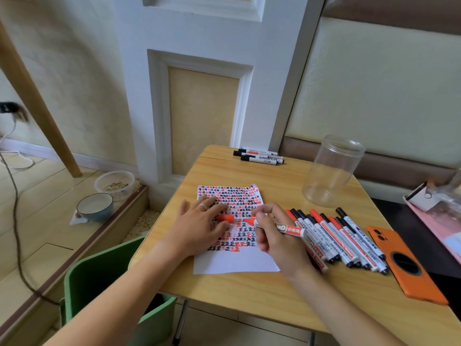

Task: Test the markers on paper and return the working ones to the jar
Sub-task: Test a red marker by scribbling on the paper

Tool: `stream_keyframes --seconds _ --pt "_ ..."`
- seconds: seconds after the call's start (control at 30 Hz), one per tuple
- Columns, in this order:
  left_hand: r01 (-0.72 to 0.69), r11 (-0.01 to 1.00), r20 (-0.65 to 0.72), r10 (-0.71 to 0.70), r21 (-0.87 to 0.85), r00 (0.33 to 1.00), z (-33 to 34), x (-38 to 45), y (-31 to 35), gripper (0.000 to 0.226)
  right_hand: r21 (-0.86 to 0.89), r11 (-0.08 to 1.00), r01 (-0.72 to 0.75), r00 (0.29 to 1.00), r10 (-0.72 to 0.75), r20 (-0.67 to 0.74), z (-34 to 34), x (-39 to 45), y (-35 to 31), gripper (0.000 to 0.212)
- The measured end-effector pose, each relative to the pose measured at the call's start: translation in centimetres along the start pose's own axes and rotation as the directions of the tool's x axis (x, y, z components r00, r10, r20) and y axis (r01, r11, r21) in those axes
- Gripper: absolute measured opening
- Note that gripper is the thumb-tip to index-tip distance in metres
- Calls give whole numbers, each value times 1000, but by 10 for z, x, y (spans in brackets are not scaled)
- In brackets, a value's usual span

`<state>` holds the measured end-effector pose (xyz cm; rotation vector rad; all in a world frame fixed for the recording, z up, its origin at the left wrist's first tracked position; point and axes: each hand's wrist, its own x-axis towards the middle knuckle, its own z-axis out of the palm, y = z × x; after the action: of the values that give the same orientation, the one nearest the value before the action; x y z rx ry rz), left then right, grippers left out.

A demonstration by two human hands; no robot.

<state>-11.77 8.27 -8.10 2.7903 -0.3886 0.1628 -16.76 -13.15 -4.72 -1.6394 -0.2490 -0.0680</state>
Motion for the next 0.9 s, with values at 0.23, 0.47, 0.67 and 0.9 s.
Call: stream_keyframes --seconds 0.23,0.47,0.67,0.9 --pt "-2 1000 39 1 18 999 -3 -1 2 79 -96 990 -108 991 115 73 -7 -6 8 3" --pt "-3 998 75 -2 65 997 -3 -1 2 98 -208 972 -106 994 99 -43 -6 -9 10 21" --pt "-17 997 46 13 76 999 1 1 0 111 -268 955 -127 990 139 27 -3 -10 9 24" --pt "-13 997 45 10 73 999 0 0 1 116 -299 944 -138 987 157 40 -1 -9 7 23"
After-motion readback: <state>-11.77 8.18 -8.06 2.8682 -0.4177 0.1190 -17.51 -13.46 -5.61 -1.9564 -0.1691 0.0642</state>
